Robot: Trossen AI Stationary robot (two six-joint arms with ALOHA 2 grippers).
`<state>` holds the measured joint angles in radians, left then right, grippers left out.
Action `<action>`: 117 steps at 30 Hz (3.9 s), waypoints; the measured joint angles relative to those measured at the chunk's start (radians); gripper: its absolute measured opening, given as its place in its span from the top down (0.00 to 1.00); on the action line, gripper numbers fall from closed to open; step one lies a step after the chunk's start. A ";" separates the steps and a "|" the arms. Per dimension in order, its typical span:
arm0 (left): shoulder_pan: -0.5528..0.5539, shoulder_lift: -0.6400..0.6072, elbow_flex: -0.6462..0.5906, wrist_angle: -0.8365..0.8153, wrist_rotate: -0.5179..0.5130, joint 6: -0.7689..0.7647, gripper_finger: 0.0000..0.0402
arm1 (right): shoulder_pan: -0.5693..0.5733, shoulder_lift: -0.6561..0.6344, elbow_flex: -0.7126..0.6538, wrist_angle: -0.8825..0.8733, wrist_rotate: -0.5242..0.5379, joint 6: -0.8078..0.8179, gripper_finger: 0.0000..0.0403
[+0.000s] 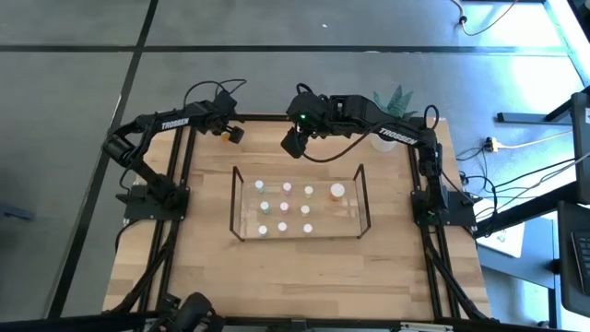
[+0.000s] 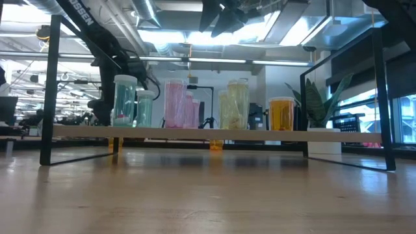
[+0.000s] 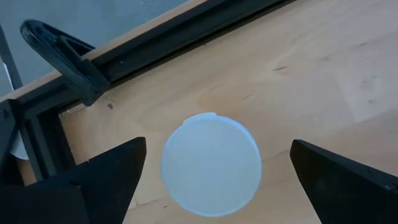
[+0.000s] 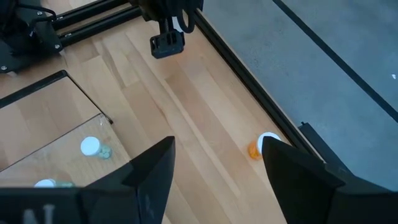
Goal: Pick and place medicine bottles onto shelf by color
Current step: Put the left orange pill bottle on the shelf aligned with the other orange pill bottle
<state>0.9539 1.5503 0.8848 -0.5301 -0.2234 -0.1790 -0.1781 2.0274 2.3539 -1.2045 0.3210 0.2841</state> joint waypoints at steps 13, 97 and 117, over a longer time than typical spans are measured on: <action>0.000 0.033 0.000 0.027 -0.006 -0.003 0.07 | 0.000 0.000 0.000 0.000 0.000 0.000 0.40; -0.486 -0.750 0.000 -0.563 -0.075 -0.143 0.53 | 0.318 -0.228 0.001 -0.239 -0.003 -0.141 0.40; -0.958 -0.752 0.000 -0.711 -0.037 -0.512 0.53 | 0.492 -0.258 0.000 -0.261 0.076 -0.105 0.40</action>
<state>-0.0043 0.7982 0.8852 -1.2415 -0.2602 -0.6907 0.3140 1.7691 2.3543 -1.4654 0.3965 0.1789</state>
